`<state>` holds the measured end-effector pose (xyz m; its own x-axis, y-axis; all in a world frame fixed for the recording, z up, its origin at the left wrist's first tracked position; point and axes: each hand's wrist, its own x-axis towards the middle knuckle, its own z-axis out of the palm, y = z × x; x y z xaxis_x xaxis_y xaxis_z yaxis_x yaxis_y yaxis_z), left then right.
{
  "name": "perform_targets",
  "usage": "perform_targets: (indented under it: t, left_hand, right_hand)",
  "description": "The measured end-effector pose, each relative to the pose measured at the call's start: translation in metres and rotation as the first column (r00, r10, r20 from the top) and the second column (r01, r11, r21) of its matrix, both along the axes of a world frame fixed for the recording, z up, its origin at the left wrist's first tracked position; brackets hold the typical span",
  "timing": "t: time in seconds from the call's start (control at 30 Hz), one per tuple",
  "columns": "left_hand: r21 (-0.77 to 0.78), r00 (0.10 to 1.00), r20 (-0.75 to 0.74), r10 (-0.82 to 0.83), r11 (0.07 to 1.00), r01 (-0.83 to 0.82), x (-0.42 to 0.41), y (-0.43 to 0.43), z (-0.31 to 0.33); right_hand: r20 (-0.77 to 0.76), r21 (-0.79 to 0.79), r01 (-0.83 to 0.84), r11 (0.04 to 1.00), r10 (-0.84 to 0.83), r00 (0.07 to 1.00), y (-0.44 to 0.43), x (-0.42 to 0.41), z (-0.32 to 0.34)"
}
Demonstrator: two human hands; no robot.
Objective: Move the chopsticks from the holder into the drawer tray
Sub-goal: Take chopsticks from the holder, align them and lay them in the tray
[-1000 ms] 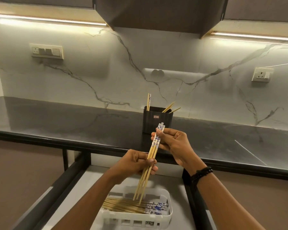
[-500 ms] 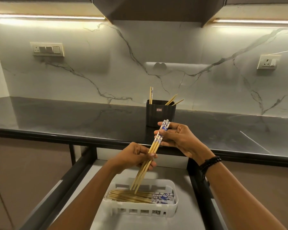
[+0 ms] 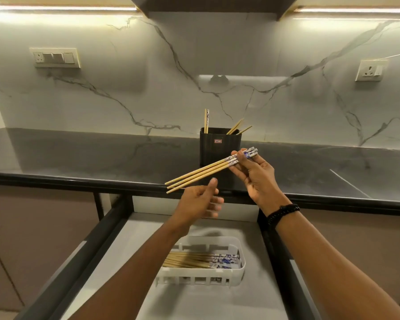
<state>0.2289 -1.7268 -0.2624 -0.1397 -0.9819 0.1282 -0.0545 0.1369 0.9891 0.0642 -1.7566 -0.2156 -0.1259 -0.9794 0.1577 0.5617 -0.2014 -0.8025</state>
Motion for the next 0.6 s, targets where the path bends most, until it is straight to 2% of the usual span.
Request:
perform_targets:
  t: [0.03, 0.07, 0.17, 0.23, 0.3, 0.4, 0.6]
  left_hand:
    - [0.111, 0.984, -0.173, -0.034, 0.992, 0.054, 0.001, -0.001, 0.0]
    - [0.151, 0.95, -0.312, -0.02, 0.986, 0.071, 0.002, -0.003, 0.0]
    - [0.125, 0.759, -0.65, 0.029, 0.99, 0.069, 0.011, -0.006, 0.005]
    - [0.099, 0.625, -0.78, 0.035, 0.993, 0.068, 0.016, -0.005, 0.01]
    - [0.087, 0.557, -0.829, 0.043, 0.995, 0.052, 0.02, -0.005, 0.013]
    - [0.075, 0.513, -0.858, 0.038, 0.996, 0.052, 0.026, -0.007, 0.015]
    - [0.055, 0.516, -0.857, 0.0, 0.994, 0.092, 0.041, -0.009, 0.025]
  right_hand:
    - [0.02, 0.007, -0.027, 1.0, 0.027, 0.999, 0.0, 0.002, 0.0]
    - [0.032, 0.015, -0.059, 0.998, 0.059, 0.998, 0.001, 0.005, -0.001]
    - [0.042, 0.039, -0.141, 0.989, 0.139, 0.989, 0.005, 0.018, -0.004]
    - [0.045, 0.042, -0.173, 0.984, 0.171, 0.984, 0.007, 0.024, -0.007]
    - [0.023, 0.03, -0.187, 0.982, 0.187, 0.982, 0.009, 0.028, -0.008]
    - [-0.044, -0.035, -0.239, 0.97, 0.238, 0.97, 0.011, 0.028, -0.006]
    - [-0.049, -0.106, -0.343, 0.933, 0.339, 0.939, 0.012, 0.018, 0.004]
